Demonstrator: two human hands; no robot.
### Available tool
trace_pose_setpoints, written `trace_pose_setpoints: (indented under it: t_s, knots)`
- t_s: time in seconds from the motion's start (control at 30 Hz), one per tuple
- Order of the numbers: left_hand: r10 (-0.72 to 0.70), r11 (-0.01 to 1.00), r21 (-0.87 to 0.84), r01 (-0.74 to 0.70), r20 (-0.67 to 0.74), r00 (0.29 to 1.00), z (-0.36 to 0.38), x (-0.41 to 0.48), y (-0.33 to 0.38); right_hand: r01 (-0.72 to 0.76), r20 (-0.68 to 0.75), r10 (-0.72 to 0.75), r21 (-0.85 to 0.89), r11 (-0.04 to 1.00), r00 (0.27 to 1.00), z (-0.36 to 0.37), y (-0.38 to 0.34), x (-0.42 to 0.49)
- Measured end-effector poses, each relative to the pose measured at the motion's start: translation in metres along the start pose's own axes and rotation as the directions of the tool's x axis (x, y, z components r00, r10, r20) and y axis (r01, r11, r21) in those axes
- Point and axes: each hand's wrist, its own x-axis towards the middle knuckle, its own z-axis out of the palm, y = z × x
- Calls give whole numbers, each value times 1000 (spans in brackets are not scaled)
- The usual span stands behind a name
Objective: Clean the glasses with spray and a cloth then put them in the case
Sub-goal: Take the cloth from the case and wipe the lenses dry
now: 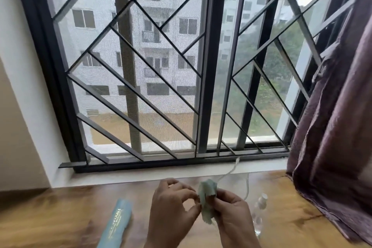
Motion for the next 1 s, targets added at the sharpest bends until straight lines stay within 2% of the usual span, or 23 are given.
trace_pose_setpoints:
  t_s: [0.13,0.23,0.3,0.37,0.4,0.47,0.53,0.6,0.73,0.87,1.0]
  knots:
    - [-30,996,-80,26,-40,999,7,-2,-1,13,-52,-10,46,999,999,-6,-10,0]
    - [-48,998,-52,41,-145,988,4,-3,-3,68,-188,-45,120,990,981,-17,-23,4]
    - [-21,1000,14,25,-222,975,-2,0,-2,219,-319,-184,77,973,930,-22,-33,5]
    - [58,993,112,-27,-283,957,-8,3,0,392,-376,-442,-205,897,814,-21,-39,3]
    - [105,986,159,-59,-303,947,-11,5,2,464,-312,-585,-384,798,748,-16,-39,2]
    - [202,961,248,-123,-323,925,-14,8,4,612,-7,-795,-634,472,606,-6,-33,0]
    - [285,931,317,-178,-332,899,-16,10,7,706,288,-828,-687,172,481,4,-22,2]
    - [343,912,344,-221,-350,872,-18,12,10,756,492,-772,-654,-23,402,13,-12,4]
    - [380,907,339,-251,-399,835,-26,16,11,784,633,-703,-596,-176,323,26,-4,0]
    - [403,900,337,-275,-409,819,-34,16,10,718,630,-732,-633,-291,258,22,-13,0]
    - [406,904,318,-287,-424,810,-37,17,9,691,635,-740,-638,-339,223,7,-29,5]
